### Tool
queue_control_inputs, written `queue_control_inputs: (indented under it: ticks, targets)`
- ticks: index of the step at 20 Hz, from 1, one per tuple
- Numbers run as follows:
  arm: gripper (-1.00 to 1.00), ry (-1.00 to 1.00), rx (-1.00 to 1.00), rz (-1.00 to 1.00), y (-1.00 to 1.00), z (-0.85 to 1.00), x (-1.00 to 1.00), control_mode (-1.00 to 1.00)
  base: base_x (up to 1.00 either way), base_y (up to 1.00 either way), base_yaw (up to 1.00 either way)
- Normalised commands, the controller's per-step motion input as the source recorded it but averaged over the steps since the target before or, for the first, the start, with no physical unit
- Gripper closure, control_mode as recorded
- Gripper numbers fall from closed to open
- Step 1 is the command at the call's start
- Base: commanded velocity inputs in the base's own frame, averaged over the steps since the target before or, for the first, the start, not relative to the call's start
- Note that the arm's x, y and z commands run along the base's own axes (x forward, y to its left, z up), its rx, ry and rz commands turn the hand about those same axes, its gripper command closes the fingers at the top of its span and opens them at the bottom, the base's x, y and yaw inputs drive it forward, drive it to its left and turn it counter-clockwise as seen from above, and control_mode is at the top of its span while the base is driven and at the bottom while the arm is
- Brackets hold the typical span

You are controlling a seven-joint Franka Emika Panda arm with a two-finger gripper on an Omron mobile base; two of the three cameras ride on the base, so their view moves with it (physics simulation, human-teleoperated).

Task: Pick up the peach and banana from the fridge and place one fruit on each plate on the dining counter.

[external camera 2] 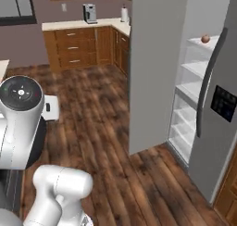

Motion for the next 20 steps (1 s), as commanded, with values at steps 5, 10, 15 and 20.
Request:
queue_control_inputs:
  ticks: [5, 10, 15, 20]
  targets:
    - [1.0, 0.0, 0.0, 0.0, 0.0, 0.0, 0.0, 1.0, -1.0, -0.34, 0.56]
    - [1.0, 0.0, 0.0, 0.0, 0.0, 0.0, 0.0, 1.0, -1.0, -0.33, 0.52]
    - [1.0, 0.0, 0.0, 0.0, 0.0, 0.0, 0.0, 1.0, -1.0, -0.28, 0.49]
    - [1.0, 0.0, 0.0, 0.0, 0.0, 0.0, 0.0, 1.0, -1.0, -0.26, 0.47]
